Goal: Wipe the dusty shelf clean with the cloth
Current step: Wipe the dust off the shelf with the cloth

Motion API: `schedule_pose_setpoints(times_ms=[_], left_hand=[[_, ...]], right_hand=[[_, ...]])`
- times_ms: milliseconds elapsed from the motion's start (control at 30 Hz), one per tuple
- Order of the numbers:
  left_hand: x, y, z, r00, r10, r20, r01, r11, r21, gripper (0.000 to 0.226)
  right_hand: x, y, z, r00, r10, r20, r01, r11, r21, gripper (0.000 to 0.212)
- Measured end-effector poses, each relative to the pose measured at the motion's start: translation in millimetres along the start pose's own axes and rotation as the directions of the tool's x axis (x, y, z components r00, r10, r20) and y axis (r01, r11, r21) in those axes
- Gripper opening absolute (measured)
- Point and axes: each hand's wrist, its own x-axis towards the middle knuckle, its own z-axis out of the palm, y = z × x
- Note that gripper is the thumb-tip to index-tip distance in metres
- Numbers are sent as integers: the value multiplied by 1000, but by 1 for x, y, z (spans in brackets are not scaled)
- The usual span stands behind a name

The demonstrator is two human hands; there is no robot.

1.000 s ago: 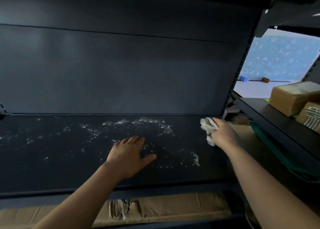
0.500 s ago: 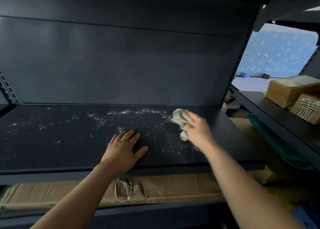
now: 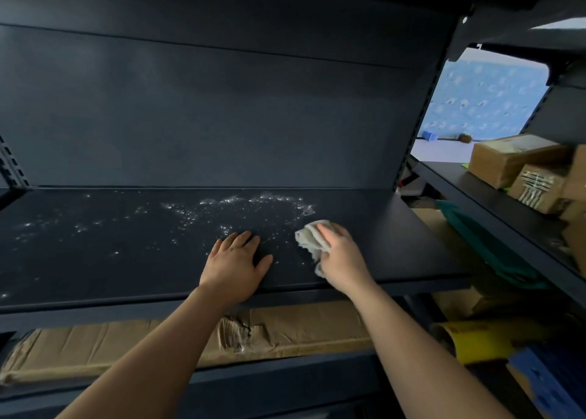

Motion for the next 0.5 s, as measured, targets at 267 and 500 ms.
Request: schedule_pose_setpoints(times_ms=[267, 500], left_hand=[[-20, -79, -31, 994, -77, -74, 79, 996, 32, 54], [-24, -128, -36, 989, -137, -58, 140, 989, 43, 52]], right_hand=[[-2, 9, -45, 946, 240, -218, -257, 965, -52, 60], [-15, -50, 29, 985, 103, -142, -134, 964, -228, 63]])
